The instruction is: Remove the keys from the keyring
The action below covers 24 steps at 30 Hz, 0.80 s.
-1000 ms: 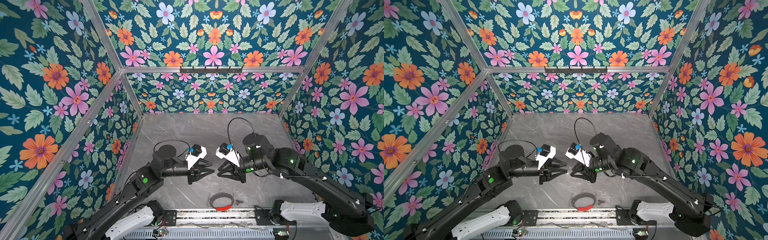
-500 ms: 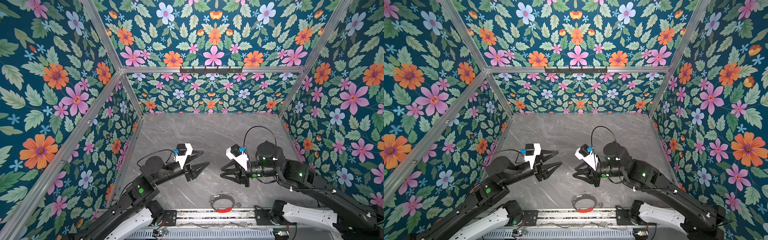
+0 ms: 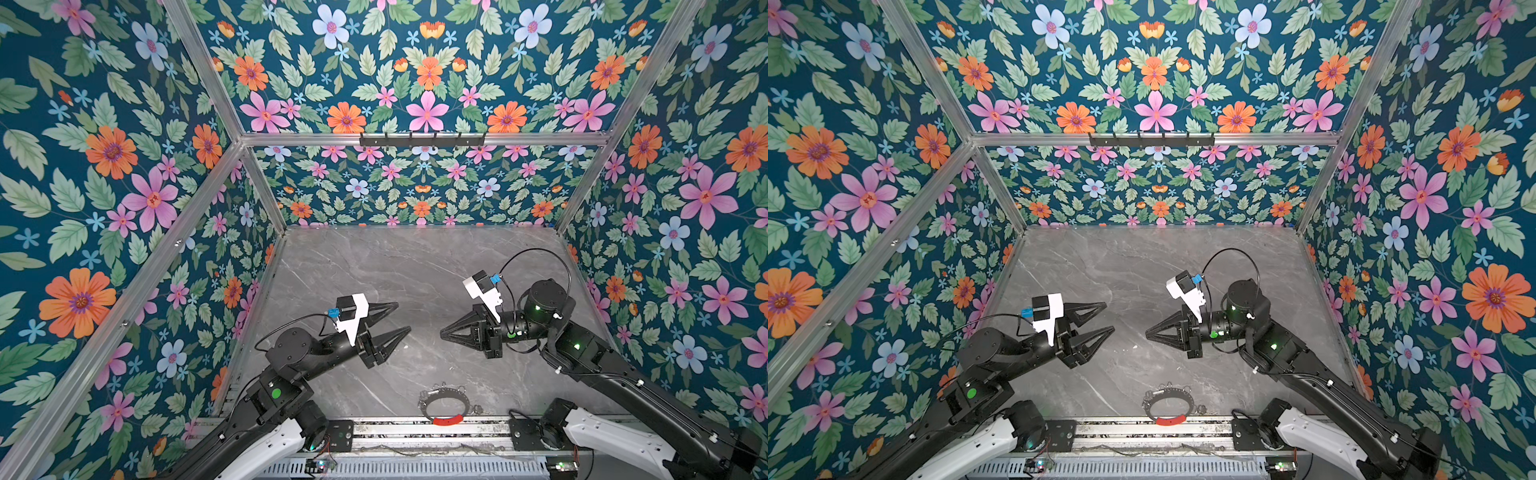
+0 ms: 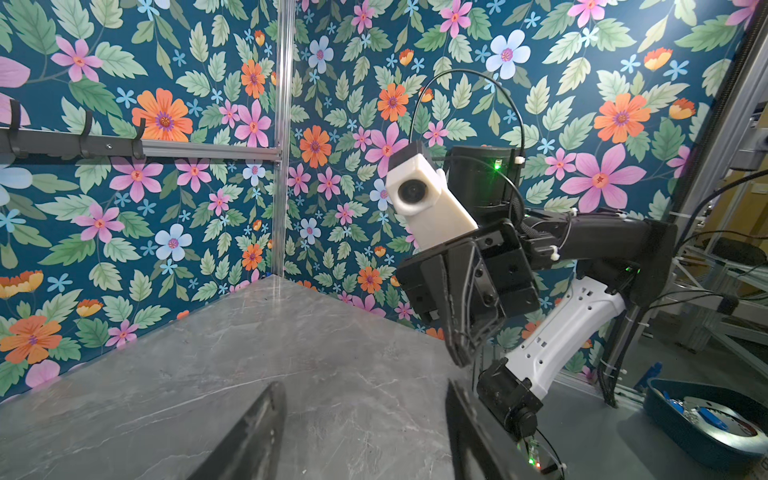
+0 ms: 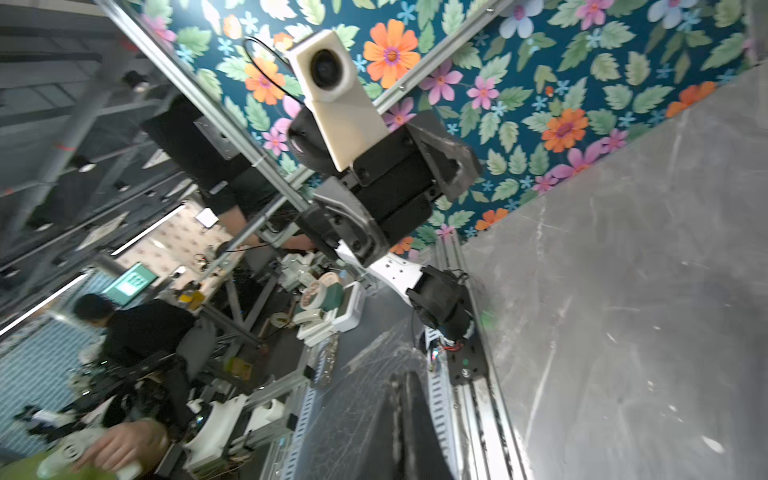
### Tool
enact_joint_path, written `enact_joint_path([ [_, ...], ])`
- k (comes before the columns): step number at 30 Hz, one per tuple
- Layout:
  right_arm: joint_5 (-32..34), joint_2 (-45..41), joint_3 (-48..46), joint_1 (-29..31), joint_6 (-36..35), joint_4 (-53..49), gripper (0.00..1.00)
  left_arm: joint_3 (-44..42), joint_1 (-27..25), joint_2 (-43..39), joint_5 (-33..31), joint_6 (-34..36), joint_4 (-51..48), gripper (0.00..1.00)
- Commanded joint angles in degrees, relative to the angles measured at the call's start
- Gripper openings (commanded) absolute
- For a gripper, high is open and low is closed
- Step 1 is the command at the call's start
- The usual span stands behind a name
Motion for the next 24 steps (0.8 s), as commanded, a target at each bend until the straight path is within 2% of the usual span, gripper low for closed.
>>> enact_joint_path([
  [1,-7.4,0.03,-1.91,-0.2,10.7,19.87,0.0,-0.14,-0.04,-0.33,0.57,-0.54,3.22,0.58],
  [5,-5.37,0.26,-2.0,-0.14,23.14,36.08,0.0,-2.59,-0.03,-1.18,1.65,-2.01,8.51,0.58],
  [10,3.46,1.52,-0.38,-0.11,39.81,55.72,0.0,-5.56,-0.04,-1.21,2.08,-3.24,13.03,0.59],
  [13,7.57,3.02,-0.29,0.2,46.26,62.95,0.0,-5.61,-0.03,-0.96,2.67,-3.37,13.11,0.59],
  [17,9.77,4.87,-0.34,0.18,49.96,66.7,0.0,-6.0,0.01,-1.58,3.07,-3.13,12.74,0.59],
  [24,9.57,6.09,0.74,0.23,49.53,66.26,0.0,-7.02,0.01,-3.19,2.72,-2.75,12.06,0.59],
])
